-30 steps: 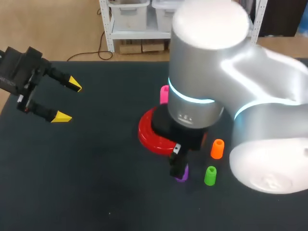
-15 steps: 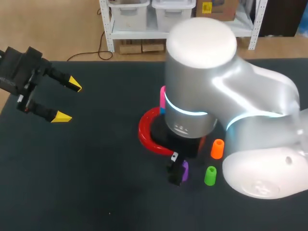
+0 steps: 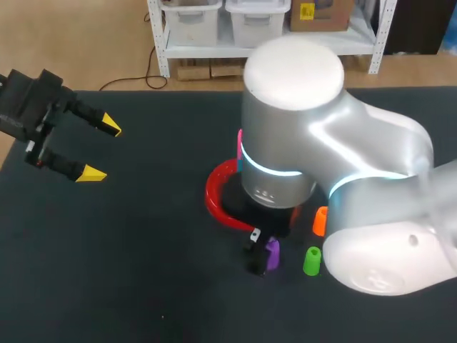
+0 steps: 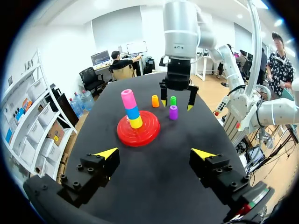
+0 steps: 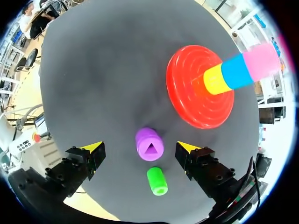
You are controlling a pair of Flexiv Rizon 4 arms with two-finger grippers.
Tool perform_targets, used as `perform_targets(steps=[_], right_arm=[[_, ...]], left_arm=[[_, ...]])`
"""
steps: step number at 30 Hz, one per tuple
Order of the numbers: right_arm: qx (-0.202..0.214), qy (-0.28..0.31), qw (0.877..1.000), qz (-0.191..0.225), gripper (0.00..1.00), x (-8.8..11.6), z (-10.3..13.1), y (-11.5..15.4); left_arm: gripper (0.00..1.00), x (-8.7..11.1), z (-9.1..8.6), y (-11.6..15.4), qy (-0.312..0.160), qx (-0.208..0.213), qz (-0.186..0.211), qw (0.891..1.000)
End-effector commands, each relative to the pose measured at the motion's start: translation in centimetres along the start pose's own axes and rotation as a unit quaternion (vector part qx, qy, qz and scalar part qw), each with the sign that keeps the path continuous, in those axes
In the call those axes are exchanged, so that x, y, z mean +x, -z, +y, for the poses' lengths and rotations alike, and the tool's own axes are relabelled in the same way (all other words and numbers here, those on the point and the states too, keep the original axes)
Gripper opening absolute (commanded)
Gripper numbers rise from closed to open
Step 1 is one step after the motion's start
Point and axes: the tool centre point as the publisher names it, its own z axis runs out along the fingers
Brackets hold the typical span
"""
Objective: Pick up and stack the cylinders on the red base in this order: pink,purple,orange,green
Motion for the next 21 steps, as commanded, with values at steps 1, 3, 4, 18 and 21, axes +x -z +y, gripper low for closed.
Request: perform_targets(steps=[1, 3, 4, 18, 21], right_arm=[[-0.002, -0.003, 1.0, 0.007, 1.0, -0.7, -0.3, -0.4], [-0.003, -0.008, 1.0, 0.009, 1.0, -0.7, -0.7, -0.5], [-0.003, -0.01, 1.0, 0.01, 1.0, -0.7, -0.8, -0.6], [-0.011, -0.021, 1.0, 0.018, 1.0, -0.6, -1.3, -1.4], [-0.013, -0.018, 0.999, 0.023, 1.0, -0.6, -1.3, -1.6]], left_arm=[[1.0, 0.1, -0.1, 0.0, -0.002, -0.002, -0.001, 1.0], [1.0, 0.1, -0.1, 0.0, -0.002, -0.002, -0.001, 1.0], [1.0, 0.1, -0.1, 0.0, -0.002, -0.002, -0.001, 1.0], [1.0, 0.1, -0.1, 0.0, -0.002, -0.002, -0.001, 1.0], [1.0, 0.1, -0.1, 0.0, -0.002, -0.002, -0.001, 1.0]])
